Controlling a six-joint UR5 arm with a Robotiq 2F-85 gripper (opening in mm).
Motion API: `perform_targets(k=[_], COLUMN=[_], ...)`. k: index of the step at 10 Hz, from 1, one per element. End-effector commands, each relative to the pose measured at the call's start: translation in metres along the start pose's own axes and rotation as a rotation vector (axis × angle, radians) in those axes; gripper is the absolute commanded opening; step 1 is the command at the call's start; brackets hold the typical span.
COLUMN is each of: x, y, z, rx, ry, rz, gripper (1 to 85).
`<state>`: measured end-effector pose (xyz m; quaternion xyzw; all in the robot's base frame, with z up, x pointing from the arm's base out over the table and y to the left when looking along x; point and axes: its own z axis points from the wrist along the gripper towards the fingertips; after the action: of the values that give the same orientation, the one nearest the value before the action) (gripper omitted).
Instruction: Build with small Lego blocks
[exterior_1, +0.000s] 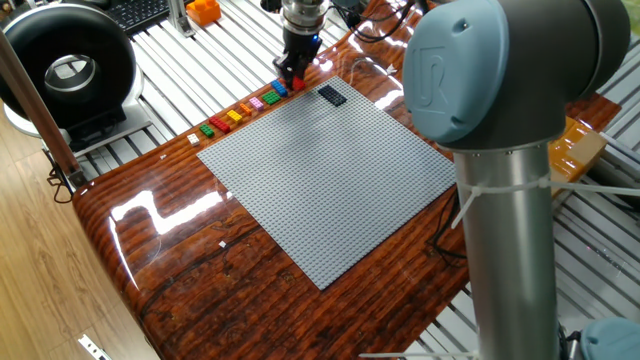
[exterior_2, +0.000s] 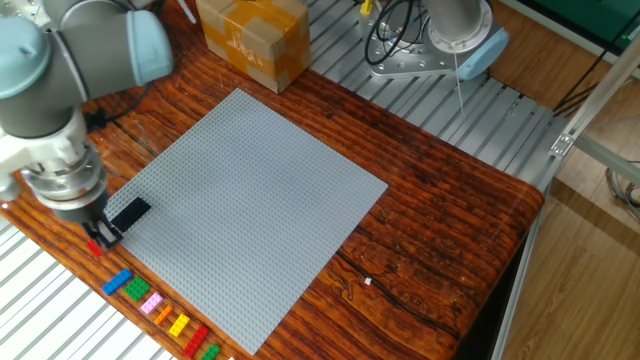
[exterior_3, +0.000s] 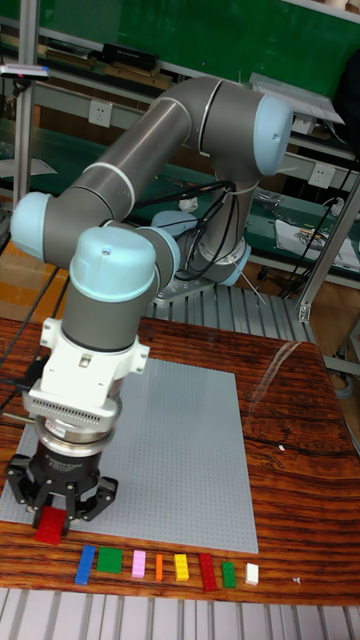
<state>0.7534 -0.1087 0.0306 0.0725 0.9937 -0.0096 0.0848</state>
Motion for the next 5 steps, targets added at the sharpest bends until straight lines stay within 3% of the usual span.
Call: perform_targets(k=[1, 3, 4, 5], x=[0.014, 0.024, 0.031, 0.038], y=[0.017, 0.007, -0.005, -0.001], z=[0.002, 0.009, 0.013, 0.021], rx=[-0.019, 0.025, 0.071, 0.060], ry=[-0.018, -0.027, -0.026, -0.019], rz=[0.076, 0.053, 0.042, 0.039], gripper=[1.0, 1.0, 1.0, 1.0])
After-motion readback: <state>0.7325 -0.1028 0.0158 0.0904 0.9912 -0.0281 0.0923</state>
